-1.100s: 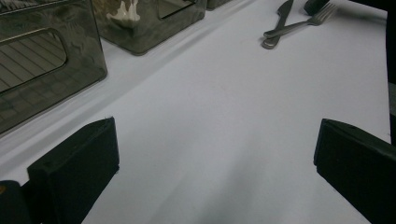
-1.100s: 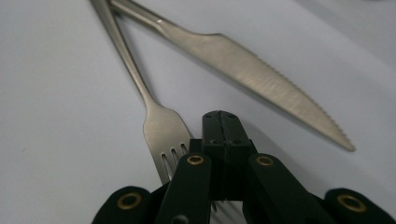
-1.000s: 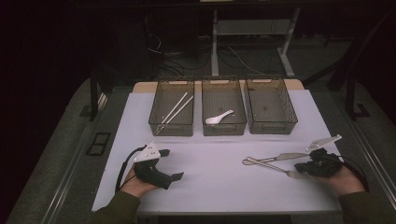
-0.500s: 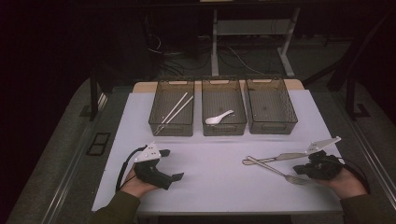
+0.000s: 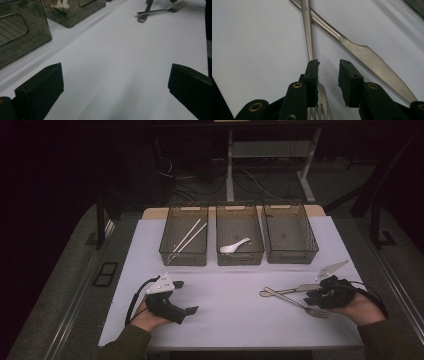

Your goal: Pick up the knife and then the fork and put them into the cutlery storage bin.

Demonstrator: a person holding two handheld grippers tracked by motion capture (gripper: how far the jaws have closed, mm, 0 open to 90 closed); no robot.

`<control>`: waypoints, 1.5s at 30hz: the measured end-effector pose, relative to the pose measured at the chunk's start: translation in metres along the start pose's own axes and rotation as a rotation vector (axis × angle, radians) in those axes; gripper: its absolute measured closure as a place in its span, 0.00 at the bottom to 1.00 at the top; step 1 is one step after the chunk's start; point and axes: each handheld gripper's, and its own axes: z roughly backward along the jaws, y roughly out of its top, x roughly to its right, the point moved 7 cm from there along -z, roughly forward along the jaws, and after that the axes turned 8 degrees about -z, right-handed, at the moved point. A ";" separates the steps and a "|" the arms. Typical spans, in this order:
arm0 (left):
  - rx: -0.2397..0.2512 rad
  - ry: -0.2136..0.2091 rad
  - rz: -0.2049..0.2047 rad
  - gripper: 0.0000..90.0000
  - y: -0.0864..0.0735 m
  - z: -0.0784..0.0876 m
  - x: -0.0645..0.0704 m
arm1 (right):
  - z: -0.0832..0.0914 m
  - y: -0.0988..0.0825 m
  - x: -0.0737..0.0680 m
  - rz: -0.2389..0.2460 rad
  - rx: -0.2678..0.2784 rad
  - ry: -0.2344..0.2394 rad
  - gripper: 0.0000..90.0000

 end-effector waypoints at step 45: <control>0.007 -0.023 -0.015 0.00 0.001 -0.005 0.000 | -0.030 0.007 -0.019 0.107 -0.086 0.007 0.93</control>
